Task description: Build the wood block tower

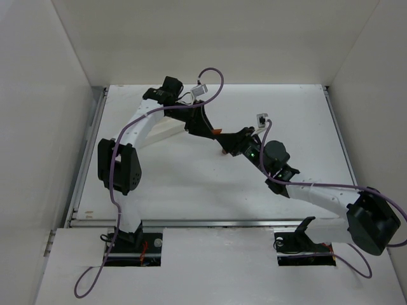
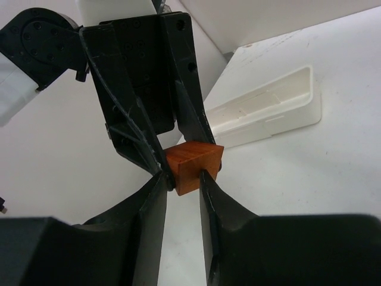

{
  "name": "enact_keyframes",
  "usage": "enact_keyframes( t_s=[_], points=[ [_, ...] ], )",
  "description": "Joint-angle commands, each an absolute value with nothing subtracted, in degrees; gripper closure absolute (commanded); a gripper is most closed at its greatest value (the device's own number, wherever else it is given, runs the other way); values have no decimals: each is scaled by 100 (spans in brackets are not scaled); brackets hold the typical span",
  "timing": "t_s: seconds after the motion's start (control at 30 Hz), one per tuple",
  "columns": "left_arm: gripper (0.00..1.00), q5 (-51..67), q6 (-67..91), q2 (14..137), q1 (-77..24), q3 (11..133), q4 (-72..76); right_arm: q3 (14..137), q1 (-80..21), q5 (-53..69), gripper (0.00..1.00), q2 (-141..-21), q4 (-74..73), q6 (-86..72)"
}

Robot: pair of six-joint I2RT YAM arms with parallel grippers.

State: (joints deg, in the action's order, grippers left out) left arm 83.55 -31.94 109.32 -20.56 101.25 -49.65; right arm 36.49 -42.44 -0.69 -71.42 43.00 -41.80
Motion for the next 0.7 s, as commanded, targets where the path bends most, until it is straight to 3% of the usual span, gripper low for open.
enact_keyframes(
  t_s=[0.0,0.1,0.27,0.37,0.4,0.43,0.67],
  points=[
    [100,9782,-3129,10495,-2232,10029,-4887,3647,-4289,17,68,-6979,5001,-4079],
    [100,9782,-3059,10494,-2285,9906,-4764,3647,-4289,18,83,-6979,5001,-4078],
    [100,9782,-2865,10441,-2285,9765,-4632,3595,-4289,18,84,-6803,5054,-4078],
    [100,9782,-2804,10441,-2337,9765,-4579,3595,-4289,96,71,-6803,5002,-4017],
    [100,9782,-2804,10441,-2338,9817,-4579,3595,-4289,158,64,-6803,4931,-4017],
    [100,9782,-2804,10441,-2338,9817,-4579,3595,-4289,158,50,-6803,4931,-4017],
    [100,9782,-2689,10328,-2338,9923,-4579,3595,-4289,-18,50,-6803,4913,-4078]
  ],
)
